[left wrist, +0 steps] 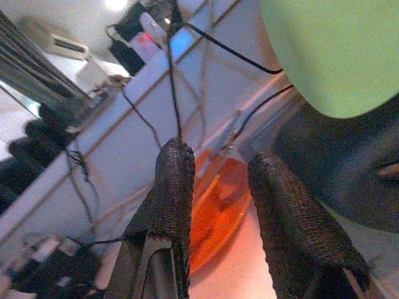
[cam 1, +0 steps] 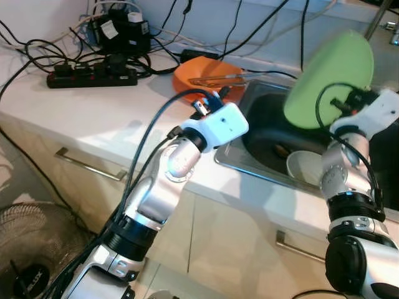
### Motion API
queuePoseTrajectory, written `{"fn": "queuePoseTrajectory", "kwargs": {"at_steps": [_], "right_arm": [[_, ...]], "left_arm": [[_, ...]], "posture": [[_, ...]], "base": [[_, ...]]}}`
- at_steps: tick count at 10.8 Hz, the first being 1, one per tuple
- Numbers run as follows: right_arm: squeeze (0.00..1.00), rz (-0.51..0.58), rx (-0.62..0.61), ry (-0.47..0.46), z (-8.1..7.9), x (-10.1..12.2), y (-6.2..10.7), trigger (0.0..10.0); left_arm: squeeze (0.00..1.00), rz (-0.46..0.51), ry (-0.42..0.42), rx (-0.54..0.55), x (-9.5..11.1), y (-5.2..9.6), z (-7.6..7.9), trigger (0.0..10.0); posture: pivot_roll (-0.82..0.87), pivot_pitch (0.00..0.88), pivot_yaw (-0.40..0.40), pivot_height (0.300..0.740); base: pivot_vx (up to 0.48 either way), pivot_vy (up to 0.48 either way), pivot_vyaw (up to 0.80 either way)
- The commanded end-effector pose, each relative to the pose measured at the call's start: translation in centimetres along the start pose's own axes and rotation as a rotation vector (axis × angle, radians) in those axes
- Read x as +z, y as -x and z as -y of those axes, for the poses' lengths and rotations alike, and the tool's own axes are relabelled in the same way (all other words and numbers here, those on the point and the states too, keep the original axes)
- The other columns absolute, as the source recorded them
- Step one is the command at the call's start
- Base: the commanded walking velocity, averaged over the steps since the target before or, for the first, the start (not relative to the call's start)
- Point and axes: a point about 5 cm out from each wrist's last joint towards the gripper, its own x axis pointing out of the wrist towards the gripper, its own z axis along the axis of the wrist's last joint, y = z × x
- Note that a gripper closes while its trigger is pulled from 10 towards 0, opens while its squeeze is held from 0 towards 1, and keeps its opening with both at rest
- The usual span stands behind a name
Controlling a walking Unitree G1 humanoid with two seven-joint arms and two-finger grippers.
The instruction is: Kitchen organization
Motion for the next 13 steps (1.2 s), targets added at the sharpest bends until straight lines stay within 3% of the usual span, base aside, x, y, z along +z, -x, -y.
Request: {"fn": "queuePoseTrajectory", "kwargs": {"at_steps": [1,2,3,5,7,8,10,11,13], "right_arm": [[0.00,0.016,0.026,0.021,-0.4,0.6,-0.3,10.0],[0.00,-0.097,0.028,0.078,-0.7,-1.2,-0.1,10.0],[0.00,-0.151,0.026,0.078,-1.0,-2.1,0.1,10.0],[0.00,-0.242,0.084,0.084,-2.0,-3.2,0.3,10.0],[0.00,-0.375,0.099,-0.048,-2.8,-4.6,0.6,10.0],[0.00,-0.399,0.097,-0.065,-2.9,-4.8,0.6,10.0],[0.00,-0.449,0.115,-0.092,-3.3,-5.2,0.8,10.0],[0.00,-0.478,0.125,-0.068,-3.4,-5.6,0.9,10.0],[0.00,-0.505,0.165,0.080,-3.5,-6.1,1.2,10.0]], "left_arm": [[0.00,0.003,0.036,-0.022,0.2,0.1,0.3,10.0],[0.00,-0.015,0.138,-0.072,-0.2,0.2,0.9,10.0],[0.00,0.015,0.240,-0.124,-0.2,0.2,1.6,10.0],[0.00,-0.037,0.427,-0.173,-0.7,0.8,2.4,10.0],[0.00,-0.071,0.643,-0.294,-0.7,1.1,3.3,10.0],[0.00,-0.095,0.695,-0.346,-0.8,1.4,3.7,10.0],[0.00,-0.163,0.712,-0.380,-1.5,1.7,4.3,10.0],[0.00,-0.196,0.710,-0.396,-1.7,1.9,4.4,10.0],[0.00,-0.235,0.683,-0.418,-1.9,2.3,4.6,10.0]], "posture": [[0.22,0.000,-0.032,0.717],[0.23,0.000,-0.032,0.717],[0.23,0.000,-0.031,0.717],[0.23,0.000,-0.033,0.717],[0.23,0.000,-0.034,0.717],[0.23,0.000,-0.034,0.717],[0.23,0.000,-0.033,0.717],[0.24,0.000,-0.034,0.717],[0.24,0.000,-0.035,0.717]], "base": [[0.000,0.000,0.00],[0.000,0.000,0.00],[0.000,0.000,0.00],[0.000,0.000,0.00],[0.000,0.000,0.00],[0.000,0.000,0.00],[0.000,0.000,0.00],[0.000,0.000,0.00],[0.000,0.000,0.00]]}}
